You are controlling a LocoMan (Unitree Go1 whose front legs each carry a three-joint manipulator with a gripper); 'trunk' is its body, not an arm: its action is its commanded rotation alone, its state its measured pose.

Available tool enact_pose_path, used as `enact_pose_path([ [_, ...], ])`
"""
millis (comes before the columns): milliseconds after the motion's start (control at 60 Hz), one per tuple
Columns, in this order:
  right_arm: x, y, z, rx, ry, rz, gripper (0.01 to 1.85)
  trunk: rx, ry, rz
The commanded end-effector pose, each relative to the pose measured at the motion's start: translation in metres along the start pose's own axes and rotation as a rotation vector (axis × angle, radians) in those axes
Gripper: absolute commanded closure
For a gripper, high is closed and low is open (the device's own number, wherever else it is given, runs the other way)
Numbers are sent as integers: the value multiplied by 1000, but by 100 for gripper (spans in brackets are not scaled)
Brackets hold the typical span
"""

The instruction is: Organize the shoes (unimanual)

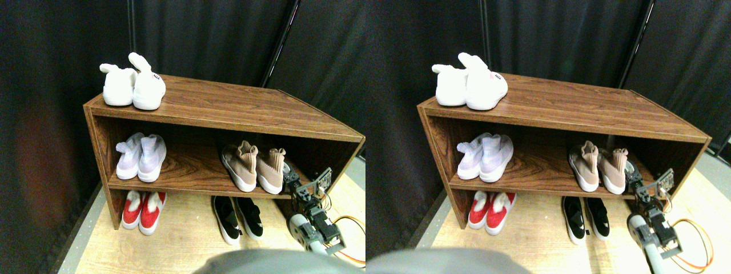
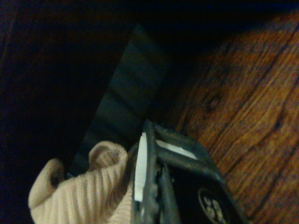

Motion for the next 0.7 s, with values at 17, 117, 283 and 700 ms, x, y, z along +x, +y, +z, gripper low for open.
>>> enact_pose_path([
  [17,-2,8,-6,31,18,39,180,-3,11,17],
  [117,-4,10,-8,16,25,46,180,-5,9,18],
  [283,-4,12,-11,10,46,58,180,-10,9,23],
  [700,1,8,-5,-24,12,29,180,-11,10,24],
])
